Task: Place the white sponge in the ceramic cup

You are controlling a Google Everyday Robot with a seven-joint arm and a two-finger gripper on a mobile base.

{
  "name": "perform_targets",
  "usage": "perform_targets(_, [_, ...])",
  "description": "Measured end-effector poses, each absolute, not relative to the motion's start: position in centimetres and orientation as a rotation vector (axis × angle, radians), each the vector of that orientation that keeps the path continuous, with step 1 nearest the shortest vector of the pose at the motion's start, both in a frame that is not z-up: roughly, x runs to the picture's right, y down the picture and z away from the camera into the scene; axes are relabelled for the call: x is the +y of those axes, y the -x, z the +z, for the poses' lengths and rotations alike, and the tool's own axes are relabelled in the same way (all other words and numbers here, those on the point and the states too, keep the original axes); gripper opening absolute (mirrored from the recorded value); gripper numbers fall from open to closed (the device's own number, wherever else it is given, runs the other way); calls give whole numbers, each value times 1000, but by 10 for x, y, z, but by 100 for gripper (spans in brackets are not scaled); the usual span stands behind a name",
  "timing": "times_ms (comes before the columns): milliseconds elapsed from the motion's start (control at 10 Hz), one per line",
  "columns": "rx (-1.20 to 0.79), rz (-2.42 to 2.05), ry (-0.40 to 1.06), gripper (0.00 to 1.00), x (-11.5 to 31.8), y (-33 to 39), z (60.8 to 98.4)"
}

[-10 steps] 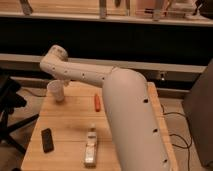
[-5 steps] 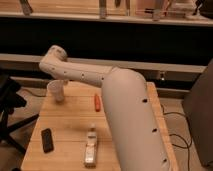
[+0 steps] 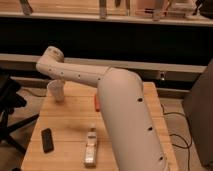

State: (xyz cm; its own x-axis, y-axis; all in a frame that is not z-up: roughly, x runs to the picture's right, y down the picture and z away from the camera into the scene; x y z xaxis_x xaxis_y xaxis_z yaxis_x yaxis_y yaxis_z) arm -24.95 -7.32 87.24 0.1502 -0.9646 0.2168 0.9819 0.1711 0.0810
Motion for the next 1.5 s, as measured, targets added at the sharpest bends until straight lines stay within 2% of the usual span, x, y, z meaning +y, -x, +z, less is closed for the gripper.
perform_targets(1500, [-261,-1447,34,4,-86,285,887])
